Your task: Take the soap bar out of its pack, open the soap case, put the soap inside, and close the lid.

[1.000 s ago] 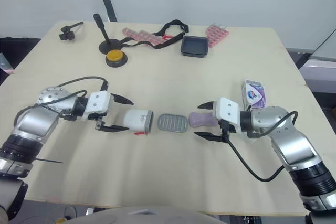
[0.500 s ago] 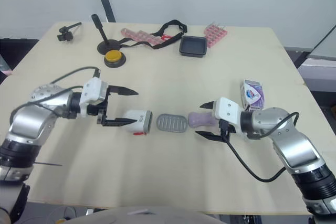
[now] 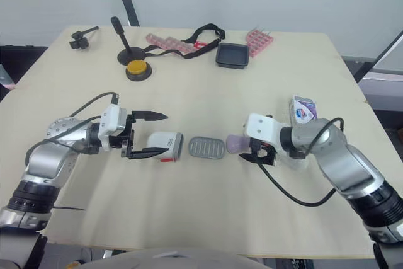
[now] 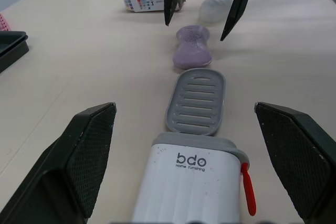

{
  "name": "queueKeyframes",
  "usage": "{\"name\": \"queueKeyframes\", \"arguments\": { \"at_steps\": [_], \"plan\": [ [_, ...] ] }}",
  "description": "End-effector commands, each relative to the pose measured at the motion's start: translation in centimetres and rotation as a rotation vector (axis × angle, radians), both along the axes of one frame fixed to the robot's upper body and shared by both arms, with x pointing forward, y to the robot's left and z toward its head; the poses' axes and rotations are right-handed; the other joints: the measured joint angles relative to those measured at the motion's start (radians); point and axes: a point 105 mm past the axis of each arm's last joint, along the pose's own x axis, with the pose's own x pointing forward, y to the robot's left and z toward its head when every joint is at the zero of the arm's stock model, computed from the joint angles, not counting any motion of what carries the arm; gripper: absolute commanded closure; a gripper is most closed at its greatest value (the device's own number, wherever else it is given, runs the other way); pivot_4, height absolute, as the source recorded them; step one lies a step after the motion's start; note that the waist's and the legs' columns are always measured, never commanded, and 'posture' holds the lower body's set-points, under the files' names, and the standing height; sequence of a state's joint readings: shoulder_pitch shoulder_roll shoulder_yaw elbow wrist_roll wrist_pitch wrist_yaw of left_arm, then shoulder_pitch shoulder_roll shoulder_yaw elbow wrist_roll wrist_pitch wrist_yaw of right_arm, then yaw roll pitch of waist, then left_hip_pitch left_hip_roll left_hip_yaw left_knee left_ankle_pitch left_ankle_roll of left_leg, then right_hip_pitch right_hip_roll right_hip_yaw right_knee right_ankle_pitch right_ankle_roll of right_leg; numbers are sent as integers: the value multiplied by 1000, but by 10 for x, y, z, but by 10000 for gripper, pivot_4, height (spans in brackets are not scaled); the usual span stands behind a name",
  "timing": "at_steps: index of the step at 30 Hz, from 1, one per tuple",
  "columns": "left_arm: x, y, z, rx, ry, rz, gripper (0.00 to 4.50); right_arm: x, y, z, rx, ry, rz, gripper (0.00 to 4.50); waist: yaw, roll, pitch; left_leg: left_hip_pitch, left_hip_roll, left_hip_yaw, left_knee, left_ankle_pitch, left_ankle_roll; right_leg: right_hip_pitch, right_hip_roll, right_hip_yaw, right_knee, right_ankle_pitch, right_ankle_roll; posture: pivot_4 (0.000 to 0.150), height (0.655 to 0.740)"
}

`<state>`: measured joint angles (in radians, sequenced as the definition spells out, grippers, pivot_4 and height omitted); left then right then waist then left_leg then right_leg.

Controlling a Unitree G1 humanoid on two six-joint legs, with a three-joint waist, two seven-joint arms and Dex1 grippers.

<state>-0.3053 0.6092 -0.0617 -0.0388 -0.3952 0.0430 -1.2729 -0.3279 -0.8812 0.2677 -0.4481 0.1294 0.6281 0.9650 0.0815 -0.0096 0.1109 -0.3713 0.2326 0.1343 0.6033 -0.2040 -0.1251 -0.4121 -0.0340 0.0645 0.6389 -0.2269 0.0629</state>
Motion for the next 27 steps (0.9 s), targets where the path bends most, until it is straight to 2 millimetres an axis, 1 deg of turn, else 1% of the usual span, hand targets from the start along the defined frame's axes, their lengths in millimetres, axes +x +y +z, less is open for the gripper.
{"name": "queueKeyframes", "arguments": {
  "at_steps": [1,4,8,12,16,20,25,27],
  "plan": [
    [0,0,14,-40,-45,5,133,5,-3,16,-41,-54,1,0,0,0,0,0,0,0,0,0,0,0,0,0,0,0,0,1500,7395],
    [0,0,16,-57,-44,4,133,8,-4,23,-55,-61,13,0,-1,0,0,0,0,0,0,0,0,0,0,0,0,0,0,1500,7395],
    [1,1,9,-34,-38,23,133,12,-9,27,-80,-48,16,0,0,0,0,0,0,0,0,0,0,0,0,0,1,0,0,1500,7395],
    [-3,3,6,-24,-33,42,133,7,-12,19,-130,-12,66,0,-1,0,0,0,0,0,0,0,0,0,0,0,1,0,0,1500,7395],
    [-4,2,8,-26,-49,56,133,10,-14,15,-141,15,63,0,0,0,0,-1,0,0,1,0,0,0,0,0,1,0,0,1500,7395],
    [-7,4,7,-16,-59,76,133,6,-10,10,-171,27,124,0,-2,0,0,-1,0,0,1,0,0,0,0,0,2,0,0,1500,7395],
    [-10,3,6,-18,-60,92,133,10,-3,5,-189,21,146,0,-3,0,0,-1,1,0,2,0,0,0,0,0,2,0,0,1500,7395],
    [-11,1,7,-21,-64,98,133,10,-3,1,-221,39,157,0,-2,0,0,-1,1,0,2,0,0,0,0,0,3,0,0,1500,7395]
  ]
}}
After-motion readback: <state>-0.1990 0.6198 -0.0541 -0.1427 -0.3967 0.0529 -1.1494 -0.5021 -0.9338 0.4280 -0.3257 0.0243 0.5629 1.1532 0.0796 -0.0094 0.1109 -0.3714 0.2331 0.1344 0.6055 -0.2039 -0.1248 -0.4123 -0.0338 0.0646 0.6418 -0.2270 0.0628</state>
